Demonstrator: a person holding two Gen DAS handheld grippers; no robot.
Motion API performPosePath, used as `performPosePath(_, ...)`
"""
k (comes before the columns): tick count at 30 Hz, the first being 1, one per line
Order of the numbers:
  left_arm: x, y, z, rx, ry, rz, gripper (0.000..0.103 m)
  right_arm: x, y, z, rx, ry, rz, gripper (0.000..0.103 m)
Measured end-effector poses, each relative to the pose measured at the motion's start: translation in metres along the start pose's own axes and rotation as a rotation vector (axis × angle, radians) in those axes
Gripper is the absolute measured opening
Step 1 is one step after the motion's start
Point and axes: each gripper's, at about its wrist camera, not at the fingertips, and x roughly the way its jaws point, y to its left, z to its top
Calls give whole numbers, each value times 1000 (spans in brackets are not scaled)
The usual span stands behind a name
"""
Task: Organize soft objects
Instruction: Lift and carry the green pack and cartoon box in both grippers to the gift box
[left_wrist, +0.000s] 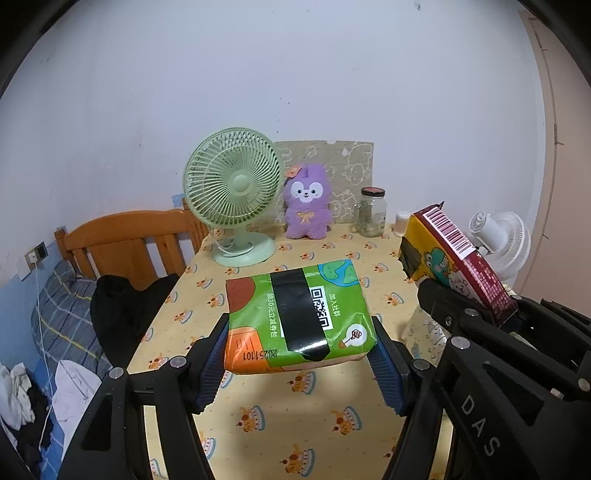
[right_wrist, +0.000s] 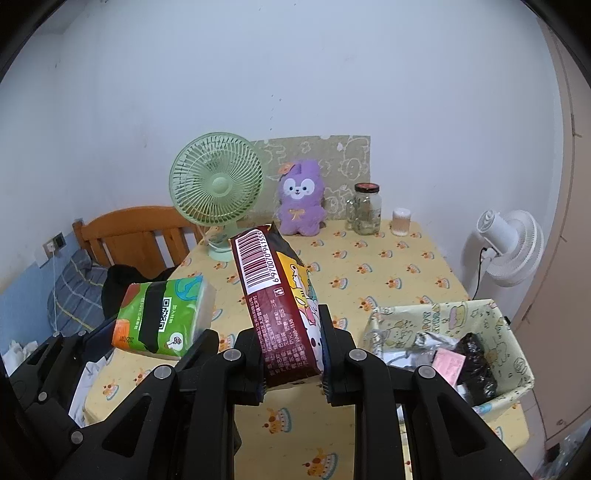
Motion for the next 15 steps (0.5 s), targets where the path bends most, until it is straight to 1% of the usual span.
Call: performPosePath(15,-4,-37,10,37,-27,-50,71,-14,-36,8,10,-33,-27,25)
